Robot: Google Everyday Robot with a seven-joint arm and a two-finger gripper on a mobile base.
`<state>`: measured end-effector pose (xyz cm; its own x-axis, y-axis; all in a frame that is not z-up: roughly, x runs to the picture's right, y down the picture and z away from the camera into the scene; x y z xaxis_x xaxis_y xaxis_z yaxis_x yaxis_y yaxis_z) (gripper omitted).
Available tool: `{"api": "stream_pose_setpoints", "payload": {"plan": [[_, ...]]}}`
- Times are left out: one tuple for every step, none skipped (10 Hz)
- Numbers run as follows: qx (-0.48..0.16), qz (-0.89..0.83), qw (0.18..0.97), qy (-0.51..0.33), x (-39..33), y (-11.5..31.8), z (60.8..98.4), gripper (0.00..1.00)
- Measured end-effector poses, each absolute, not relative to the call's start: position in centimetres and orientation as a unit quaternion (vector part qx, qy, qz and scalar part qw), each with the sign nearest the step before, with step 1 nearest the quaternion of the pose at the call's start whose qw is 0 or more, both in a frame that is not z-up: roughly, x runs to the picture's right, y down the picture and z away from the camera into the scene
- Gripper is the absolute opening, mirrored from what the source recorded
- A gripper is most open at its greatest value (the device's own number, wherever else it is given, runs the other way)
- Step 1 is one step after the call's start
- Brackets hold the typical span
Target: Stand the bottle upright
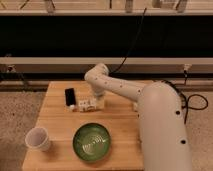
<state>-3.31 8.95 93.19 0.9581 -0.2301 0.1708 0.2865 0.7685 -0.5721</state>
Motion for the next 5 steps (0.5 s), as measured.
{"api": "stream_pose_setpoints", "payload": {"plan": [[-0.310,-0.136,0.940,-0.043,-3.4,8.9,93.2,0.75],[-0.312,-0.136,0.939,-0.040,-3.4,8.7,93.1,0.80],[-0.318,-0.136,0.938,-0.039,-3.6,8.7,92.9,0.80],[-0.321,-0.139,0.936,-0.039,-3.9,8.8,92.6,0.80],[-0.326,-0.139,0.934,-0.040,-4.3,8.6,91.4,0.80]]}}
